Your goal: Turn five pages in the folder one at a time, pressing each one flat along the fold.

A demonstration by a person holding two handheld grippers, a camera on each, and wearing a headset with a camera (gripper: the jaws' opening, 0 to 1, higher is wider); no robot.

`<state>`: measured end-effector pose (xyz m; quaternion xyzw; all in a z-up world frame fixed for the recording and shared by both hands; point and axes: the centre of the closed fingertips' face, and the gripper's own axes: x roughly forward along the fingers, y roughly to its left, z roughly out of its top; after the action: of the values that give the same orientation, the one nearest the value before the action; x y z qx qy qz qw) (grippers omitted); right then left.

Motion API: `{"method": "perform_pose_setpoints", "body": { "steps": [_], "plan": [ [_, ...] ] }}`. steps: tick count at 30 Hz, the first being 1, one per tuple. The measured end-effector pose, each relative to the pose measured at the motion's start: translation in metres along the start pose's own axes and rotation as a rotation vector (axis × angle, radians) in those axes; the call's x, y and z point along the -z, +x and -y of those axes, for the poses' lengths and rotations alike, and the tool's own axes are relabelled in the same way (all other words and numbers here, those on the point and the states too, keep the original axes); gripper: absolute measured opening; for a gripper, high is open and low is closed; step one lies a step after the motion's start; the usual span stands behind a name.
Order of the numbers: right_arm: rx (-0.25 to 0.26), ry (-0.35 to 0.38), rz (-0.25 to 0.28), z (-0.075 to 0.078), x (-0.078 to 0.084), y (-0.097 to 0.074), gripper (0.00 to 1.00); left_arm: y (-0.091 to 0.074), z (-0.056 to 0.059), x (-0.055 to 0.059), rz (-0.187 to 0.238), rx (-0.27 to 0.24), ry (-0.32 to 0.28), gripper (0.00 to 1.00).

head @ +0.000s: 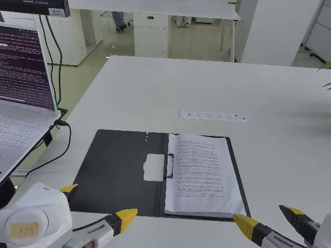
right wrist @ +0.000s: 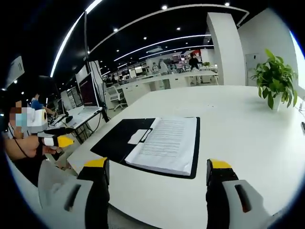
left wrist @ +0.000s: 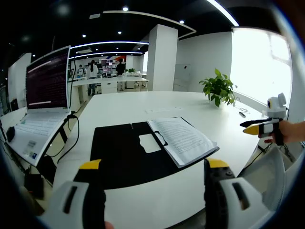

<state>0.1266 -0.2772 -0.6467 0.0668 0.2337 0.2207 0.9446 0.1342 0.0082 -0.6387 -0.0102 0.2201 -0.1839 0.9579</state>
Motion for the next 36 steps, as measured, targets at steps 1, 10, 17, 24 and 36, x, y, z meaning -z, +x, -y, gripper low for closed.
{"method": "perform_pose_setpoints", "body": {
  "steps": [1, 10, 17, 24, 36],
  "plan": [
    [-0.002, 0.003, 0.0, -0.0003, 0.0, 0.0001, 1.0, -0.0001, -0.0003, 0.0002, -0.001, -0.001, -0.002, 0.98],
    [0.013, -0.003, 0.001, 0.0053, 0.0014, -0.0031, 0.99, 0.0014, -0.0002, -0.0013, 0.003, -0.004, 0.0, 0.97],
    [0.016, -0.006, 0.003, 0.0058, -0.0005, -0.0031, 0.98, 0.0017, -0.0003, -0.0016, 0.003, -0.002, -0.001, 0.96],
    [0.02, -0.014, 0.004, 0.0068, -0.0028, -0.0034, 0.97, 0.0023, -0.0003, -0.0014, 0.002, -0.002, -0.002, 0.95],
    [0.017, -0.012, 0.0, 0.0057, -0.0029, -0.0014, 0.96, 0.0021, -0.0019, -0.0012, -0.001, -0.005, -0.005, 0.95]
  ]
}}
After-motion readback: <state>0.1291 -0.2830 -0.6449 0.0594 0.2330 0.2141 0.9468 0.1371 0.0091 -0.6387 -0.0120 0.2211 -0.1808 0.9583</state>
